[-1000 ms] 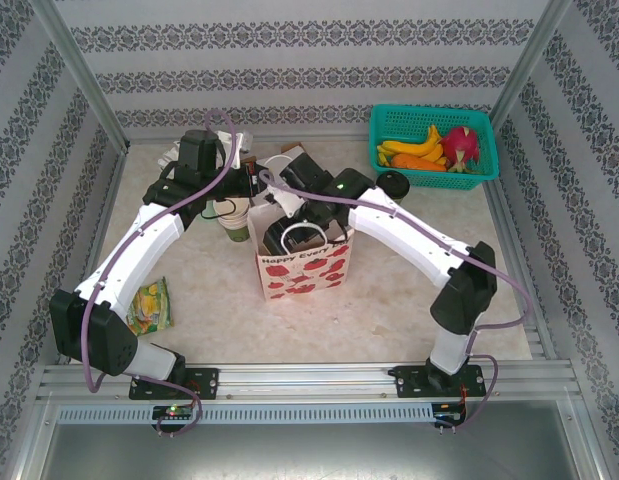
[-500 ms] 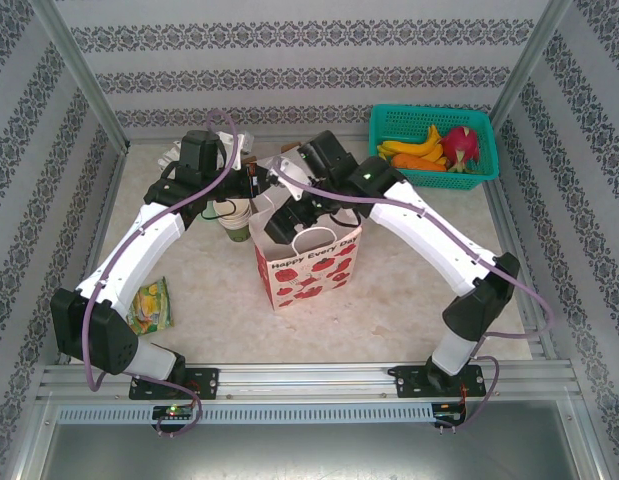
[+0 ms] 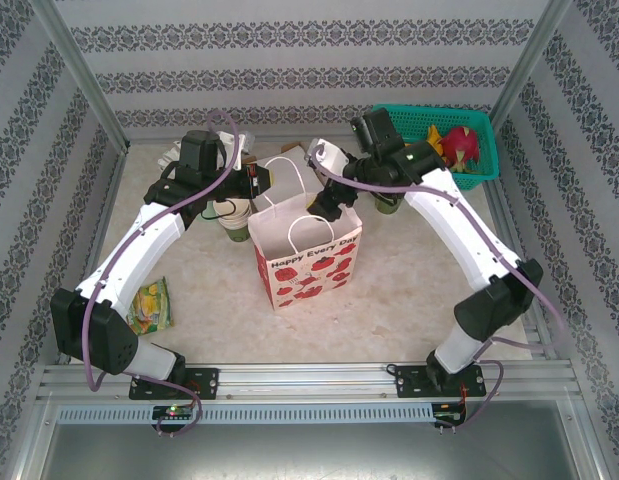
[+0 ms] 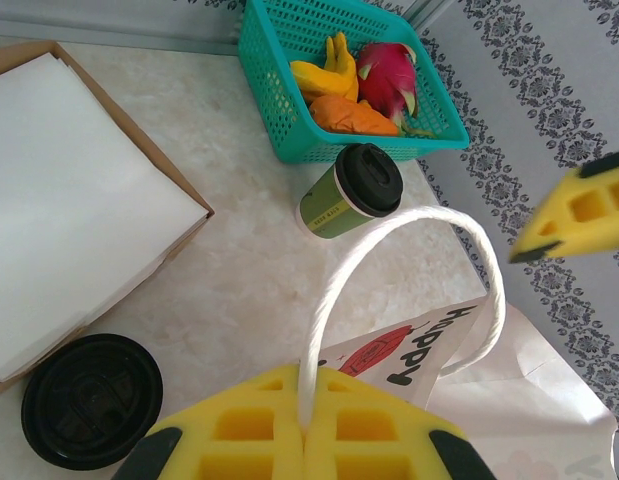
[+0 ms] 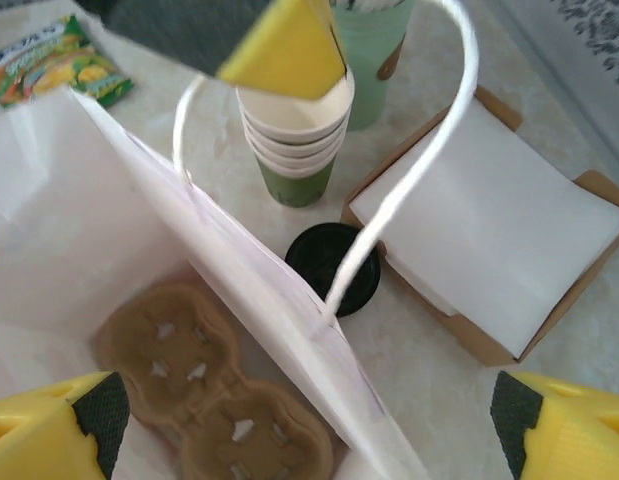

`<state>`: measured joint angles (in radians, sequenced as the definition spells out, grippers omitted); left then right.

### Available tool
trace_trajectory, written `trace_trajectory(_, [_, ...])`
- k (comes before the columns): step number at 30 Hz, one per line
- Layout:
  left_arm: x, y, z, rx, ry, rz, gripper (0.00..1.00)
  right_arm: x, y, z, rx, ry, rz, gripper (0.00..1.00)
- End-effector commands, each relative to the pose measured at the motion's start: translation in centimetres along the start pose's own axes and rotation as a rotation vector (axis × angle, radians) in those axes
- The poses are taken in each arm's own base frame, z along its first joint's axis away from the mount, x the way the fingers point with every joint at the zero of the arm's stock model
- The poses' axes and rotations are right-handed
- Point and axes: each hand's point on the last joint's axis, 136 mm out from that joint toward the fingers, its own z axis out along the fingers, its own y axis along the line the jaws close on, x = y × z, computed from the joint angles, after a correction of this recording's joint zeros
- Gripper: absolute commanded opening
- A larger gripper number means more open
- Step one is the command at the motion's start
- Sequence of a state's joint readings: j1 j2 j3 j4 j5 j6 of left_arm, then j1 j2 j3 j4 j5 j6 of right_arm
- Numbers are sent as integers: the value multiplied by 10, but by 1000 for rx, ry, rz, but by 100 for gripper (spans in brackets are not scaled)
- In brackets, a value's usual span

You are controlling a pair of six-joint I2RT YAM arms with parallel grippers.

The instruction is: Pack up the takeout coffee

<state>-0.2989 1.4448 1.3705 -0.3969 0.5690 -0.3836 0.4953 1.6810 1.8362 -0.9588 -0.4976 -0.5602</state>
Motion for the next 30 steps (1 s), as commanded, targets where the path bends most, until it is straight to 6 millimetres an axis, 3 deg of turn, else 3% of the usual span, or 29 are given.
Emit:
trace_trajectory(1, [-6,-4,-5,17,-19,35,0,5,13,4,-156,11,-107,93])
trace_trajectory(13, [-9,-8,-7,24,-21,41,0,7,4,31,-325,60,-174,76])
trace_trajectory(24, [-11,-11,-5,41,-16,42,0,11,1,49,-360,71,-154,46])
trace_trajectory(27, [-11,-12,-3,55,-13,37,0,9,2,50,-362,48,-136,47])
trace_trajectory(30, [-13,-18,-4,83,-13,36,0,10,6,49,-373,52,-122,35])
